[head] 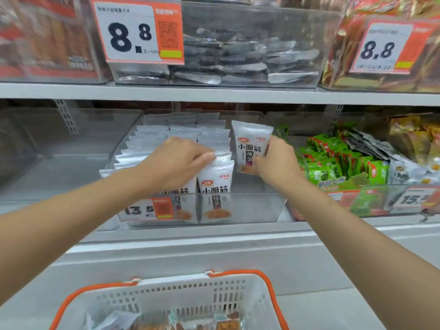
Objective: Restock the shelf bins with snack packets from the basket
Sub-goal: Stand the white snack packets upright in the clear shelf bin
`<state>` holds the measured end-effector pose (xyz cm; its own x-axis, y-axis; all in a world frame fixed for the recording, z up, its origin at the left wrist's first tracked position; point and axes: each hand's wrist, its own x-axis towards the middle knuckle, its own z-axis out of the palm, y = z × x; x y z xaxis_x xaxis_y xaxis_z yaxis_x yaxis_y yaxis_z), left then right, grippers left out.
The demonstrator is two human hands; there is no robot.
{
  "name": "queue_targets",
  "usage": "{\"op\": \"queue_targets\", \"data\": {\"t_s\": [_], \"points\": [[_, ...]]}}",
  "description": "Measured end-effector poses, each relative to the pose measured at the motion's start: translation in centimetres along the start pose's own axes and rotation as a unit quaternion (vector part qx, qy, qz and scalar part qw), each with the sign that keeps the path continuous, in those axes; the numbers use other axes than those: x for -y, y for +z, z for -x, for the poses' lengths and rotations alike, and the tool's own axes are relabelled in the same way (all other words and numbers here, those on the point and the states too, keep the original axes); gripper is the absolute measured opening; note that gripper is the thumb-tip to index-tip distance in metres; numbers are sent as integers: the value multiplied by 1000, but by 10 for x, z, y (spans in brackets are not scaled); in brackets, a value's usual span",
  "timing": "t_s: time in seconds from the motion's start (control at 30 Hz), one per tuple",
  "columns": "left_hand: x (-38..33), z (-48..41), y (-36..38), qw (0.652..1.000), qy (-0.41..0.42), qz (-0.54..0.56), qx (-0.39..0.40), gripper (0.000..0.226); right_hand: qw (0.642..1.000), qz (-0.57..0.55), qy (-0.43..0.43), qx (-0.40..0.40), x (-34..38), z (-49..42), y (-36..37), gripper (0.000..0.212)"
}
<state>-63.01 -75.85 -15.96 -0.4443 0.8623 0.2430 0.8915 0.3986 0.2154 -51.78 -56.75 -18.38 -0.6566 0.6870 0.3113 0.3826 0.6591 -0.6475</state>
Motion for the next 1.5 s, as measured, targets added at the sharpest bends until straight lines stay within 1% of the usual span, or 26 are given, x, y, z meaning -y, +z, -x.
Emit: {"op": "queue_targets", "data": {"t_s": [0.07,0.13,0.23,0.3,0.37,0.4,0.47,0.53,0.57,0.6,0.63,0.73,0.8,0.83,0.9,0.93,1.0,1.13,1.4,1.5], "points": [[2,-13,-1,993,-38,106,-19,41,999,-27,35,16,-3,-19,10,27],[3,-37,-1,991,-54,120,-25,33,995,-59,80,34,-10,-39,22,26],[8,-86,0,992,-77,99,0,37,989,-52,121,66,-19,-73,42,26],[11,-115,3,994,-89,53,41,42,988,-1,129,86,-16,-94,54,18],[18,-132,10,992,-72,21,97,47,988,35,128,81,-14,-111,61,7],[22,-136,14,991,-62,7,122,50,989,32,122,81,-15,-120,65,6],[34,-136,22,987,-55,-35,145,61,989,-10,118,88,-20,-135,75,11],[43,-133,24,987,-58,-54,142,77,987,-54,117,97,-23,-145,88,8],[46,-132,24,987,-62,-56,141,79,986,-73,114,98,-26,-149,95,14],[47,-132,24,986,-70,-59,142,75,984,-89,117,97,-28,-152,103,23],[47,-132,24,985,-76,-64,142,69,983,-107,115,93,-30,-152,108,26],[46,-132,24,984,-81,-76,141,65,981,-131,110,88,-39,-147,122,22],[46,-131,25,984,-82,-79,137,64,980,-127,116,100,-45,-142,125,17],[47,-131,26,984,-83,-79,134,64,980,-113,121,108,-47,-140,125,19],[48,-131,26,985,-81,-85,130,63,985,-87,116,93,-53,-140,127,11],[49,-131,27,984,-80,-87,130,64,988,-76,109,81,-55,-141,129,11],[49,-131,28,984,-81,-88,131,64,991,-65,100,68,-55,-142,132,18],[51,-133,30,984,-79,-91,130,65,992,-44,104,56,-61,-148,140,16],[55,-135,33,984,-79,-101,127,67,988,-59,126,64,-50,-138,130,16],[53,-134,31,985,-79,-93,126,66,978,-86,163,96,-37,-125,113,19]]}}
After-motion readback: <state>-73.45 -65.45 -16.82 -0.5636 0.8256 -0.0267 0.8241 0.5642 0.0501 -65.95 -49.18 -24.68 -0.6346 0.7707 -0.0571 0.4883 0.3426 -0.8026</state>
